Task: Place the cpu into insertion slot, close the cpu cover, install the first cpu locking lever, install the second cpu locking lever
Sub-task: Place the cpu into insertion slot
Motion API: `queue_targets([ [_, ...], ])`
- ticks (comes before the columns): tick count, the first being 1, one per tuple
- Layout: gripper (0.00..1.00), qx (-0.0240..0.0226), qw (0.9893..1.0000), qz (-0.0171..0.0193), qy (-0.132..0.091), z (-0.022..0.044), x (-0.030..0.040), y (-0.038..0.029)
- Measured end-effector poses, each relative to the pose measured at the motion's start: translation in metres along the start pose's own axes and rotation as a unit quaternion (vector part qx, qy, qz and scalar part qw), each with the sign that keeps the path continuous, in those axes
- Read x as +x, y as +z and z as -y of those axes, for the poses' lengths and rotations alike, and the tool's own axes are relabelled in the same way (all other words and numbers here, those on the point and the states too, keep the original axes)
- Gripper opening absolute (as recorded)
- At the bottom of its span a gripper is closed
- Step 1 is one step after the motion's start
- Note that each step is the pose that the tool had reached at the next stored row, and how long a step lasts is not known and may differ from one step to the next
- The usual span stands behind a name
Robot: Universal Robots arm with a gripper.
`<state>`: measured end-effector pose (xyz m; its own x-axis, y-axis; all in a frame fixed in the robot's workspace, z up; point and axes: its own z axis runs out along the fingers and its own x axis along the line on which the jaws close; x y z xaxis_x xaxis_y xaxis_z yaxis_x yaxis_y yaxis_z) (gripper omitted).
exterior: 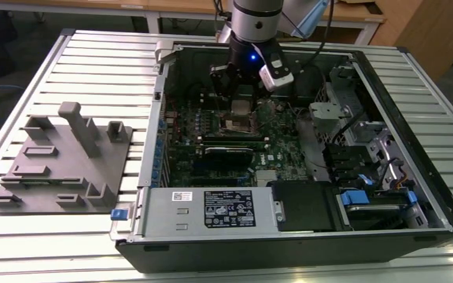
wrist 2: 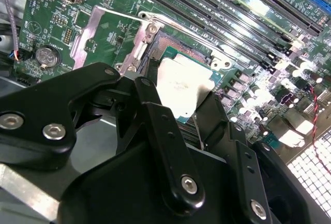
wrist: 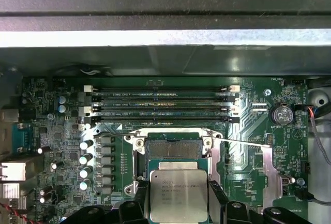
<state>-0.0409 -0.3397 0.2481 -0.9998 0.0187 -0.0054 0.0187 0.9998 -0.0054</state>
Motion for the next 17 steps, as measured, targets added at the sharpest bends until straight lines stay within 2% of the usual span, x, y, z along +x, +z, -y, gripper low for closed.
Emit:
queue_targets([
  [2, 0.54, 0.0002, 1.0000, -0.0001, 0.000, 0.0000, 0.0000, 0.0003],
  [4, 0.54, 0.0000, 1.0000, 0.0000, 0.000, 0.0000, 0.0000, 0.0042],
  [17, 0.54, 0.0001, 1.0000, 0.0008, 0.000, -0.0001, 0.0002, 0.0092],
])
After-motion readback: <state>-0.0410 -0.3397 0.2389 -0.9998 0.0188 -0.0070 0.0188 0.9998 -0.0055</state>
